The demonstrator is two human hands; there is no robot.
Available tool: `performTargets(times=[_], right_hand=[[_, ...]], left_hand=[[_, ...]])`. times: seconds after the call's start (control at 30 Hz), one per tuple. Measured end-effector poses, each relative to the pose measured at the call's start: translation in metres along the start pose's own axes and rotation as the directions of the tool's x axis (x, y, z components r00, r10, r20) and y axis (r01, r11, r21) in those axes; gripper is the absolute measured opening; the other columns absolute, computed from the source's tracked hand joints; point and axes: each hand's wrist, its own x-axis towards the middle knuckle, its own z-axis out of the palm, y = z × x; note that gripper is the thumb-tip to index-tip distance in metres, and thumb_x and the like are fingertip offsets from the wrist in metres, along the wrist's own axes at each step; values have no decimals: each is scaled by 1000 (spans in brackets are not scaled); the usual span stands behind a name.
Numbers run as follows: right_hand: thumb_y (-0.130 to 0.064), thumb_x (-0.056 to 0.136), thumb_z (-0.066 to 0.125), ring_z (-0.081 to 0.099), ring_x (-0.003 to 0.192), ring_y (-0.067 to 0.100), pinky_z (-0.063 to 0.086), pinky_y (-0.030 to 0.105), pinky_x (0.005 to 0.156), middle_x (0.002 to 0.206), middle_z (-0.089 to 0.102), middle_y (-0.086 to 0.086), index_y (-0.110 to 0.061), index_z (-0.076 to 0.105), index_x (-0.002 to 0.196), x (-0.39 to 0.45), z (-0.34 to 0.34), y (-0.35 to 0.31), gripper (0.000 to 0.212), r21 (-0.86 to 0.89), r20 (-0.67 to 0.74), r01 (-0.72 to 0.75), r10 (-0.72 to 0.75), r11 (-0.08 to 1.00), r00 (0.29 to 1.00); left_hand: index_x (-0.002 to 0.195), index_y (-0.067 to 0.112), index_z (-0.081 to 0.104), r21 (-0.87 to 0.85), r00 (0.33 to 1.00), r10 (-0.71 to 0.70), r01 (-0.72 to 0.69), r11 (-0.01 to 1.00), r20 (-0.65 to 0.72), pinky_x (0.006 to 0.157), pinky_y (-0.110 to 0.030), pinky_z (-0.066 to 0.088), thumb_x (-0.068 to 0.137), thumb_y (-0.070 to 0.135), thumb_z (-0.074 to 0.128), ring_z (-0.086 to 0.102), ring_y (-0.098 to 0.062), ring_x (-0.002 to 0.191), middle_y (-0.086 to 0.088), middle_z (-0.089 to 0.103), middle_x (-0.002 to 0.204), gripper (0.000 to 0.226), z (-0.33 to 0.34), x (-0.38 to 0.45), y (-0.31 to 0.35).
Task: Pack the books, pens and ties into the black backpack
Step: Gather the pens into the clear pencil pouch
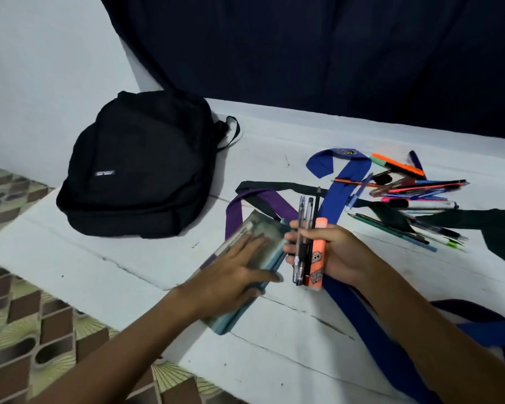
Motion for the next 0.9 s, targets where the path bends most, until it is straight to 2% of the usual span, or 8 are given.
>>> performTargets(times=[0.17,0.27,0.4,0.5,0.6,0.73,0.8,0.9], right_hand=[[-6,81,53,66,79,29,57,40,71,90,65,15,-2,57,110,-8,-9,3,29,-3,-16,-40,40,999,999],[-6,83,53,66,80,30,55,42,72,92,65,16,-2,59,110,-11,-12,6,28,9,-20,-47,47,999,999],[-2,91,47,66,80,30,55,43,74,92,65,17,-3,60,110,-13,-13,10,23,18,-34,-46,46,999,998],[-3,90,48,66,81,30,55,44,74,92,65,16,-3,60,110,-14,-12,10,23,7,-28,-41,41,999,999],[-4,83,56,65,84,31,53,44,75,96,63,16,-4,60,110,-16,-11,13,27,13,16,-74,74,997,997],[-12,77,58,68,85,32,56,45,74,100,66,19,-2,60,116,-20,-7,18,41,-38,72,-127,129,991,989],[-15,78,58,68,86,32,57,45,74,102,67,20,-1,59,120,-23,-4,22,45,-64,97,-160,166,985,981],[-16,80,57,68,88,33,57,45,74,104,67,20,1,56,123,-27,2,29,47,-86,137,-228,238,970,962]], left_hand=[[125,41,62,15,994,-83,83,996,68,116,-51,25,92,42,59,3,-30,150,-7,12,162,33,-5,6,0],[131,45,56,111,975,-145,127,986,167,116,-44,24,90,52,59,-1,-26,150,-3,5,163,43,-11,7,7],[138,49,46,149,957,-150,116,982,250,116,-41,21,88,42,64,-3,-23,149,0,2,162,53,-18,9,10],[140,46,44,21,962,-159,158,987,220,113,-42,32,86,25,65,13,-24,147,1,11,160,62,-18,8,10],[129,43,45,-183,971,-173,203,962,164,99,-36,45,85,15,66,37,-20,133,7,25,151,56,-25,6,5],[112,35,63,-305,970,-161,212,928,183,108,-17,30,82,-11,51,28,-13,142,4,28,152,55,-36,6,-3],[115,27,69,-282,956,-220,269,921,195,109,-15,26,85,-10,44,32,-14,140,3,34,152,54,-40,7,-8],[131,28,60,-254,936,-275,327,910,217,106,-25,36,90,5,51,49,-17,127,4,53,141,48,-45,7,-19]])
